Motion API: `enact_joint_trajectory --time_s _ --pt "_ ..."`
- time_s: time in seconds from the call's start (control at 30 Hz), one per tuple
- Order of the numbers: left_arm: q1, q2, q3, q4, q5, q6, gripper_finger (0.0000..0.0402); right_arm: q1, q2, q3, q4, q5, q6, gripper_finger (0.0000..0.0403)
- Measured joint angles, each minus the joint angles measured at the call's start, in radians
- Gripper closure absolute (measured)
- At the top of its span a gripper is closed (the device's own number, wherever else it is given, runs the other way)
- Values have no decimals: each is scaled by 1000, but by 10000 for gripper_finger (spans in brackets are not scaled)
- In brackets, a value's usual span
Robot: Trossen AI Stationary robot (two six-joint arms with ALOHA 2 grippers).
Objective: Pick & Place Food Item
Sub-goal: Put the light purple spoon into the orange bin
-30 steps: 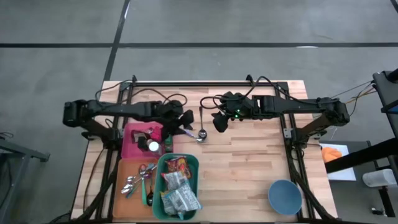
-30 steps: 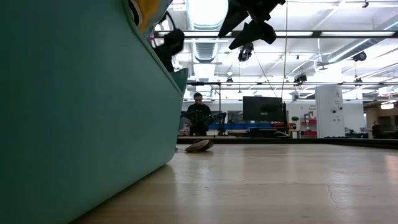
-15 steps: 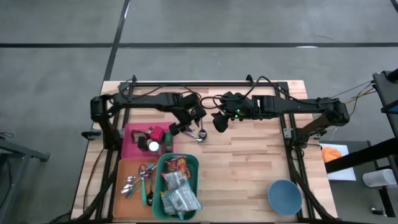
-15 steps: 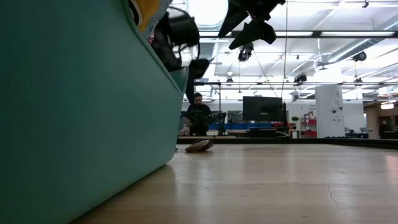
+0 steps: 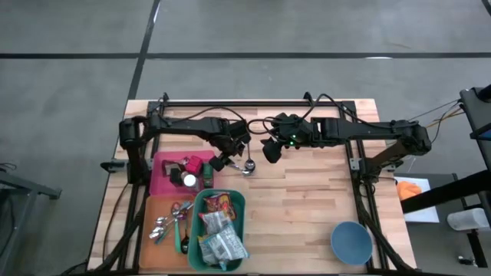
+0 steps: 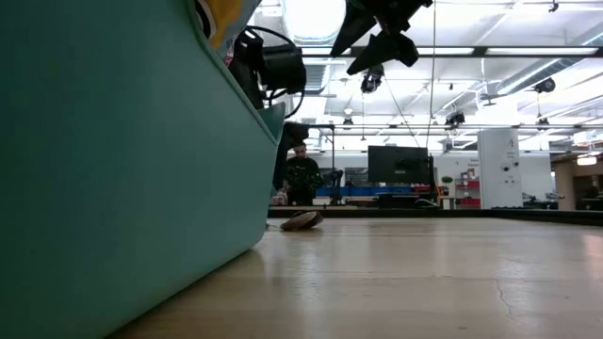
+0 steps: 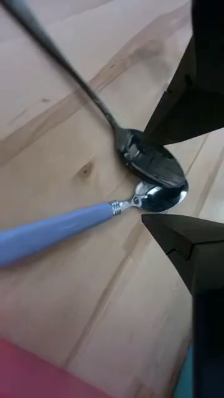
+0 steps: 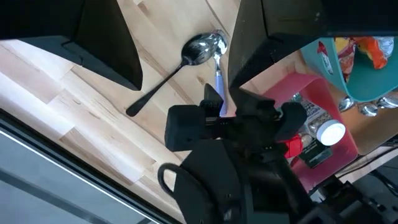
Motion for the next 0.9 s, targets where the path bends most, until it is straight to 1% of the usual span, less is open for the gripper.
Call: enact_joint_trajectory --time_s 0.1,0.33,0.6,0.77,0.9 --pt "-1 19 0 -2 -1 -45 213 0 0 0 0 0 0 170" --pt "-21 58 5 15 15 -55 213 0 0 0 -1 0 0 170" --pt "-48 65 5 4 16 -175 213 0 0 0 0 0 0 170" --pt "-48 75 2 0 -8 -192 213 0 0 0 0 0 0 170" --pt "-48 108 3 4 -10 -190 213 0 0 0 0 0 0 170"
